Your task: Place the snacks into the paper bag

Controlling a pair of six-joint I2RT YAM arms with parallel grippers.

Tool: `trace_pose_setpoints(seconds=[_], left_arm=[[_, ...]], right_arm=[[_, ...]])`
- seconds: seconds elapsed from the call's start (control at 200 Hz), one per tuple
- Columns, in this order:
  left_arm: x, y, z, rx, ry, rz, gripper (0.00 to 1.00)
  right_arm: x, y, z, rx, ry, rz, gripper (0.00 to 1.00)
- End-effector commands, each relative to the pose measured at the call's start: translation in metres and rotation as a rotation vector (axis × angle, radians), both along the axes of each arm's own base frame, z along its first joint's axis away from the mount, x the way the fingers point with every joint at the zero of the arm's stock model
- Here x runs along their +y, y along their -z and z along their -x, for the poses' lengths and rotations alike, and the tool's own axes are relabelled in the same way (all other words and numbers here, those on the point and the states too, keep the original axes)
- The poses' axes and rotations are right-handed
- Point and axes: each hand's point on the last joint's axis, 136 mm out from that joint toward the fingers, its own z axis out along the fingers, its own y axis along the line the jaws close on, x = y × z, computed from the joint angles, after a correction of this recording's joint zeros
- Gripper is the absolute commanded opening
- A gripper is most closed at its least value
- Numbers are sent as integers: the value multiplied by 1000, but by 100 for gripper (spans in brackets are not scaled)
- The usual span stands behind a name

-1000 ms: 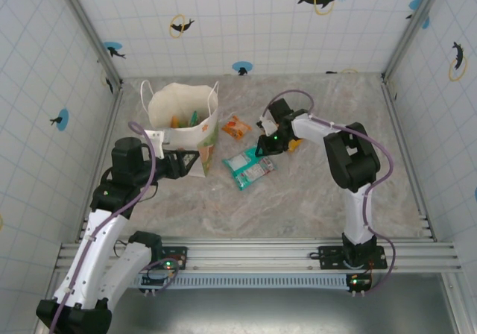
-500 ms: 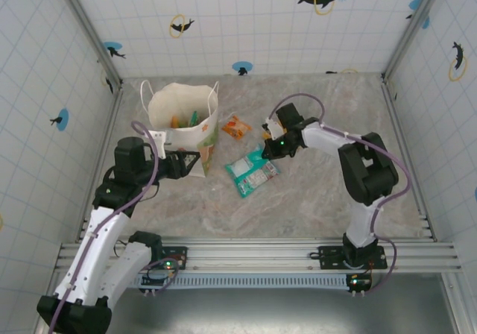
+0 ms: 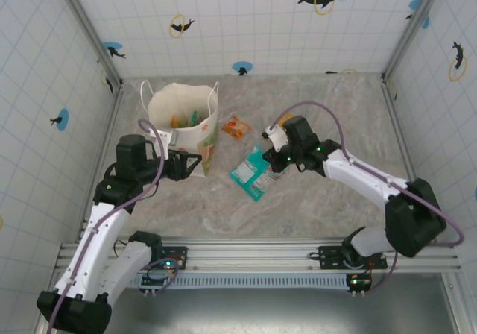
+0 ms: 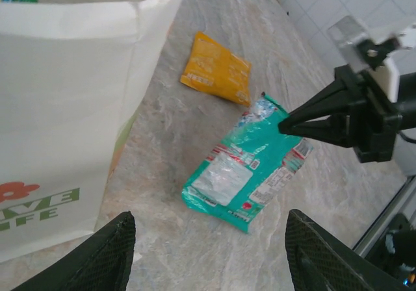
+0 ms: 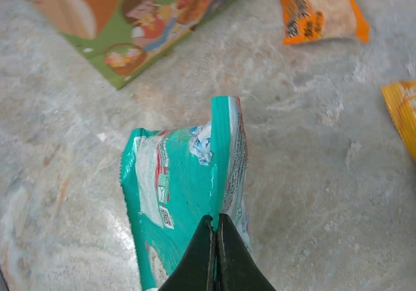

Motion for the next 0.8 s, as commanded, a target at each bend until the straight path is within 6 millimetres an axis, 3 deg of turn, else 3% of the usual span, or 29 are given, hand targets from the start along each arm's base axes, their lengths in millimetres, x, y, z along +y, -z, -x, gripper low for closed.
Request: trace_pose_setpoints(seconds=[0.0, 0.255, 0.44, 0.56, 0.796], left_arm=[[-7, -8, 8, -63, 117, -44, 62], [-24, -5, 18, -111, 275, -64, 62], [-43, -6, 24, -140, 388, -122, 63], [-54, -4, 23, -154, 434, -166, 64], [-80, 10, 39, -143, 575, -207, 64]], right_arm=[[6, -36, 6, -246, -105, -36, 0], [12, -82, 32, -454, -228, -81, 0], [28, -114, 53, -533, -335, -156, 0], [38, -127, 64, -567, -388, -171, 0], [49, -140, 76, -594, -441, -193, 0]])
